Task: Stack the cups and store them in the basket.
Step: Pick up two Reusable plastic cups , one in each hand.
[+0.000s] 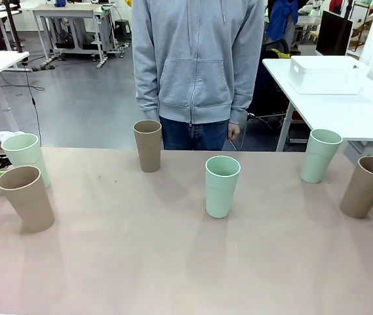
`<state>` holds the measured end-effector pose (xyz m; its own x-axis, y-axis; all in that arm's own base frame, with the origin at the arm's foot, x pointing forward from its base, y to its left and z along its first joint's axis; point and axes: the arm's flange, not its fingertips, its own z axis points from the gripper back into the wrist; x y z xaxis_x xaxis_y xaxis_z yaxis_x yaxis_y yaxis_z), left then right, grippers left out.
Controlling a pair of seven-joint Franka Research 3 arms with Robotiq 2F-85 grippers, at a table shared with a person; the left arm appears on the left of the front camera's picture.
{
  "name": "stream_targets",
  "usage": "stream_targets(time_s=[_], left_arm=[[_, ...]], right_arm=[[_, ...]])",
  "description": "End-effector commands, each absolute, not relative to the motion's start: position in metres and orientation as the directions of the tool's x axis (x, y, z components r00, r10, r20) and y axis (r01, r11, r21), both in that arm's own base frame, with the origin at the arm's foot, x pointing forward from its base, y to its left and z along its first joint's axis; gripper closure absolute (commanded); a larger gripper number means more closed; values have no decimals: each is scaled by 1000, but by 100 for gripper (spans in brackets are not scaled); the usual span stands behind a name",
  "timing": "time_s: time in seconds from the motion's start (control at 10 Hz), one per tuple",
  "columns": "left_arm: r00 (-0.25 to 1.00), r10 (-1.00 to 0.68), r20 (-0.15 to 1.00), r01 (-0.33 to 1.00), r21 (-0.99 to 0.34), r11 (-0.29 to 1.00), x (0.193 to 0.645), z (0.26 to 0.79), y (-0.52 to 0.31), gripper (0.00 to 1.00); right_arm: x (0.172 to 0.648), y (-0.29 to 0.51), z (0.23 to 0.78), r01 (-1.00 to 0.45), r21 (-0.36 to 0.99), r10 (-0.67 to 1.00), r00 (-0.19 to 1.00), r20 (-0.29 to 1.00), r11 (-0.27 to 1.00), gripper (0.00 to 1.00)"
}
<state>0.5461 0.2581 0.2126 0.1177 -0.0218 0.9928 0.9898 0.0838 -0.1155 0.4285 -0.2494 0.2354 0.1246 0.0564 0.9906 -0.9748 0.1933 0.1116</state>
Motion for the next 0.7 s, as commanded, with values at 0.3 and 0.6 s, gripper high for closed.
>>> stream_targets(time_s=[0.3,0.6], left_arm=[[87,35,996,993,-89,81,547,212,252,0],[70,51,996,994,-74,84,547,216,244,0]], right_arm=[[430,-231,231,-972,139,41,149,988,191,0],[430,-225,228,-970,146,38,156,987,196,0]])
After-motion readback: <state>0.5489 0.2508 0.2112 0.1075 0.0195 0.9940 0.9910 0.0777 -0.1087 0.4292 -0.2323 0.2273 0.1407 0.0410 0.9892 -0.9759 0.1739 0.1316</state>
